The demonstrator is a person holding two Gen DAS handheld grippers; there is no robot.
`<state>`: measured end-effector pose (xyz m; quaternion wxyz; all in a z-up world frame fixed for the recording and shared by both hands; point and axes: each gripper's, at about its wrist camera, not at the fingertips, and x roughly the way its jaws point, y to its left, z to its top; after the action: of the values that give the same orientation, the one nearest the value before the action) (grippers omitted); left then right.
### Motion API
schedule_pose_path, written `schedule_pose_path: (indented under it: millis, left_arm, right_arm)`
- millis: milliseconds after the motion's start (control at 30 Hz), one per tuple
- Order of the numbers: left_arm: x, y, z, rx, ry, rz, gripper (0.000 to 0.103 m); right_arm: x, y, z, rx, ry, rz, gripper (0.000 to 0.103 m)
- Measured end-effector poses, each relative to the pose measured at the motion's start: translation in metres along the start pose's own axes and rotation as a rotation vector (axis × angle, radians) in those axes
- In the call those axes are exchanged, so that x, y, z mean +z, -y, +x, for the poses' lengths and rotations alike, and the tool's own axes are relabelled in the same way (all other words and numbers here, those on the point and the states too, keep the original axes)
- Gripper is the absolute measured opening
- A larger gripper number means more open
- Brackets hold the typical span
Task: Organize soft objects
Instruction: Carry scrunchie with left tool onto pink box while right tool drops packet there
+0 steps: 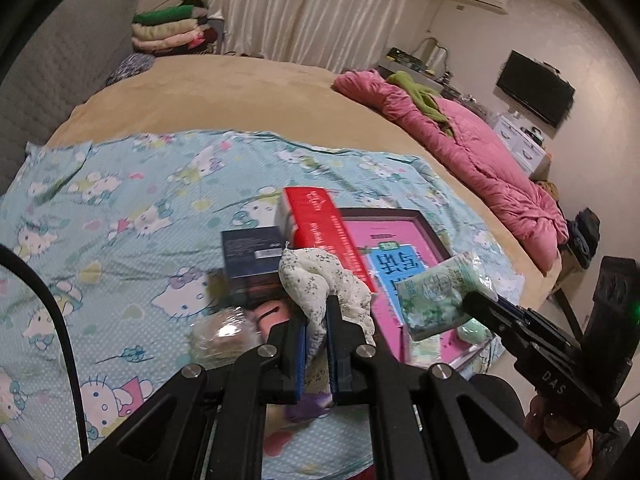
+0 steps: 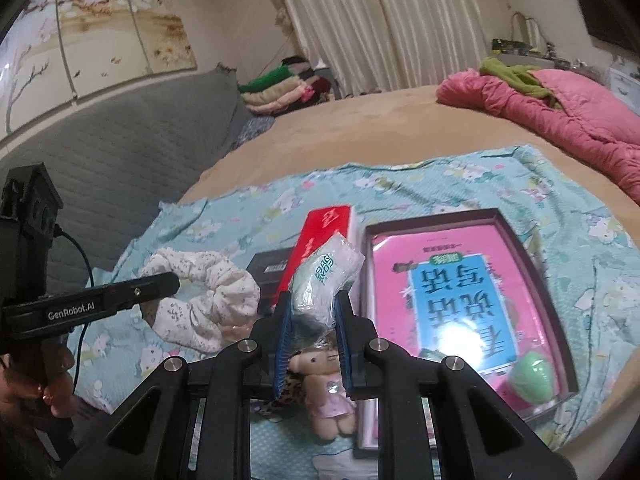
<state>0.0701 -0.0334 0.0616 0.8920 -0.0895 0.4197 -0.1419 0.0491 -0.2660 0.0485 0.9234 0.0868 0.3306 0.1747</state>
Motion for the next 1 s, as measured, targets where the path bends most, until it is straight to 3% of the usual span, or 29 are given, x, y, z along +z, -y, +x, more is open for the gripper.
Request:
schedule_pose_path:
  millis: [533, 1000]
  left_arm:
    - [0.001, 0.083, 0.029, -0.045, -0.059, 0.144, 0.009]
    - [-0.011, 0.127, 0.085, -0.067, -0.137, 0.202, 0.009]
  right_arm:
    - [-0.002, 0.072, -0.039, -0.075, 0.09, 0.141, 0.02]
    - [-0.015, 0.123, -0.039, -0.131, 0.077, 0.241, 0.02]
